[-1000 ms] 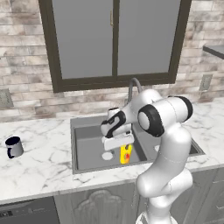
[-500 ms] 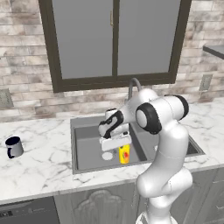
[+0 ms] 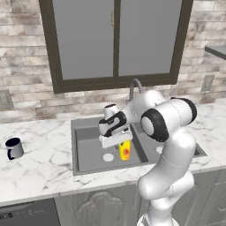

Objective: Move any existing items from the left basin to the right basin for drying. Then move the mug from the counter to the left basin of the sink for washing.

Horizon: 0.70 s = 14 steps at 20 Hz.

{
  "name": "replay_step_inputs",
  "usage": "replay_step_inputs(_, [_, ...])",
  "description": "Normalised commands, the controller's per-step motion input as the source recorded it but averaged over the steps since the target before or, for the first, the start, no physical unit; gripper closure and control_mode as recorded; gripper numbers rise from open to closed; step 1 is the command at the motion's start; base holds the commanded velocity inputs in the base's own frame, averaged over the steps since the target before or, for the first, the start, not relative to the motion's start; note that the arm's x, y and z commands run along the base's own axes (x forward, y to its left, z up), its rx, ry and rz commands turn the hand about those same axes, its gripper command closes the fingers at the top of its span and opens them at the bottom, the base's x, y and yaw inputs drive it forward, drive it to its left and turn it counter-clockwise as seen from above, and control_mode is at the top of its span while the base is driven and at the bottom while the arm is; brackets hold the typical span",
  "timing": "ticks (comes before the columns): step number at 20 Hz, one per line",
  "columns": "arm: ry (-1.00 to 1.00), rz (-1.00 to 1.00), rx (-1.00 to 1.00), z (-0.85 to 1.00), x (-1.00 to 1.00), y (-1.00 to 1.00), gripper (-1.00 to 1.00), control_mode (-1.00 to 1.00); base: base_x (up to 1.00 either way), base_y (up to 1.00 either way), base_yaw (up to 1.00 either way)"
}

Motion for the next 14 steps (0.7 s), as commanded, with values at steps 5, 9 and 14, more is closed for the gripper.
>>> replay_step_inputs(5, [-0.18,-0.03,-0.06,0.73,-0.27,-0.19,1.00,-1.00,0.00,0.00,0.00])
replay_step_inputs(9, [-0.08,-0.04,-0.02,0.69,-0.07,-0.30,1.00,-1.00,0.00,0.00,0.00])
replay_step_inputs(14, [-0.02,-0.03,0.00,0.63,0.00,-0.35,1.00,-1.00,0.00,0.00,0.00])
